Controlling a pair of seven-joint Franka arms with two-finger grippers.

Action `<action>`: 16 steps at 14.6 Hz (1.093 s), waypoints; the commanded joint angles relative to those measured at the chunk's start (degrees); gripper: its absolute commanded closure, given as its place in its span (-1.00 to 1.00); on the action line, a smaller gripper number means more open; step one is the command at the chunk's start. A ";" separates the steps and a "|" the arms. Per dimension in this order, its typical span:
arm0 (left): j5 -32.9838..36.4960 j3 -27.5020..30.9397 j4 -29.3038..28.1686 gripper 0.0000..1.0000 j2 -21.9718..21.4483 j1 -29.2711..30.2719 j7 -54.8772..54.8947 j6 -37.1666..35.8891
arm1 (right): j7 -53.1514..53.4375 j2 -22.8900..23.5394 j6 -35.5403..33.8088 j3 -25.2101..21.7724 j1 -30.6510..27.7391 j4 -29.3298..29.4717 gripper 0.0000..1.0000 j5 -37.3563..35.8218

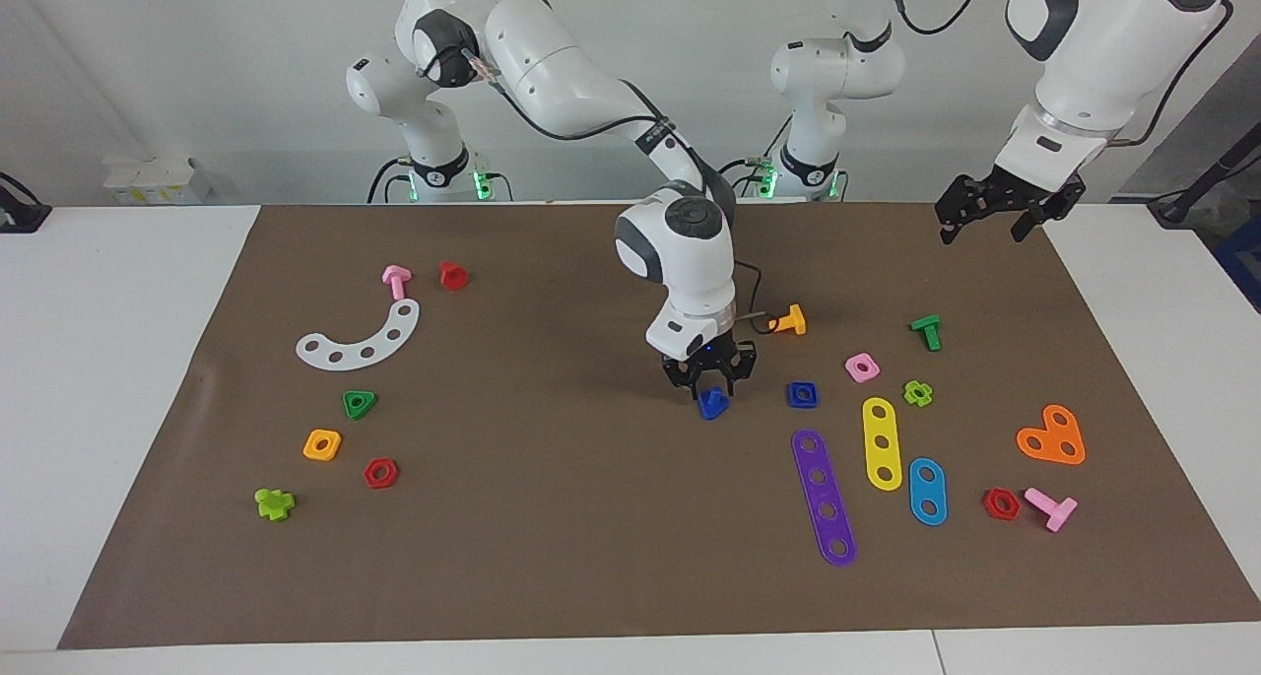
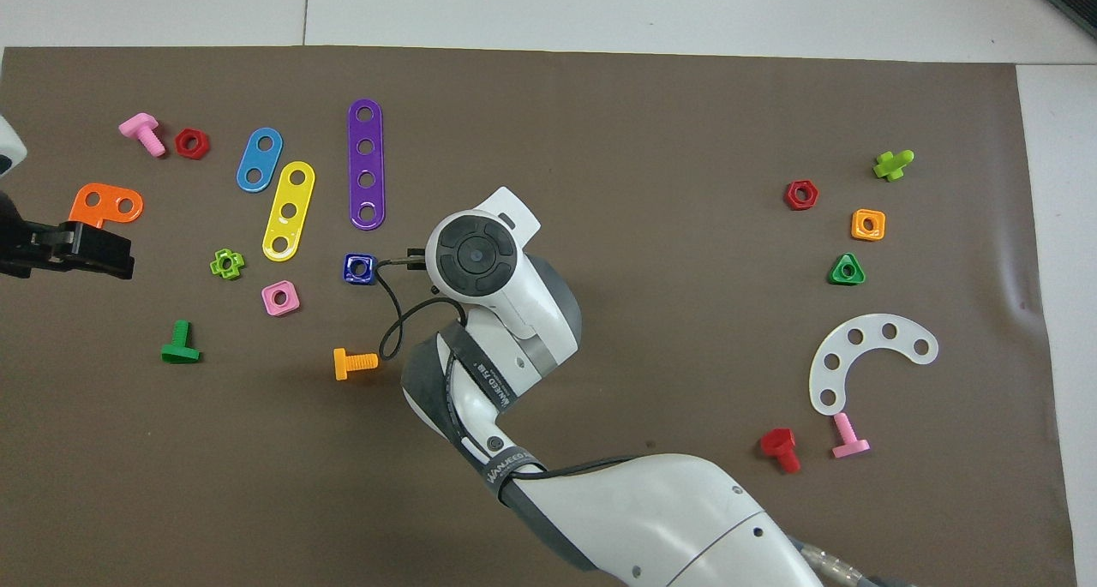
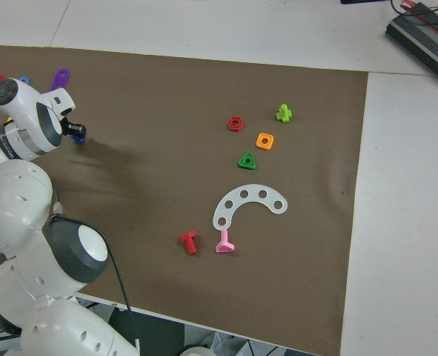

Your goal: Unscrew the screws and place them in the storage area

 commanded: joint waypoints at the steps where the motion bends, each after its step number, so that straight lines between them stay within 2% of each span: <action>1: 1.35 0.39 -1.51 -1.00 -1.54 -0.62 -0.52 0.84 | -1.81 -0.84 1.76 0.72 -0.44 -1.33 -0.08 0.78; 3: -0.92 0.57 -1.59 -1.00 -1.54 0.00 -0.43 1.02 | -1.81 -0.84 1.76 0.63 -0.35 -1.16 -0.07 0.78; 6: -1.81 0.83 -1.59 -1.00 -1.54 0.09 -0.34 1.54 | -1.72 -0.84 2.28 0.63 -0.17 -0.89 0.05 0.61; 14: -1.81 1.01 -1.59 -1.00 -1.46 0.09 -0.25 3.91 | -2.25 -0.75 4.75 0.63 0.00 -1.42 0.08 -0.97; 15: -1.81 1.18 -1.51 -1.00 -1.37 0.09 -0.34 4.00 | -2.25 -0.75 5.44 0.63 0.00 -1.59 0.15 -0.97; 16: -1.81 1.18 -1.51 -1.00 -1.45 0.09 -0.86 4.01 | -2.42 -0.75 5.80 0.63 0.00 -1.77 0.88 -0.97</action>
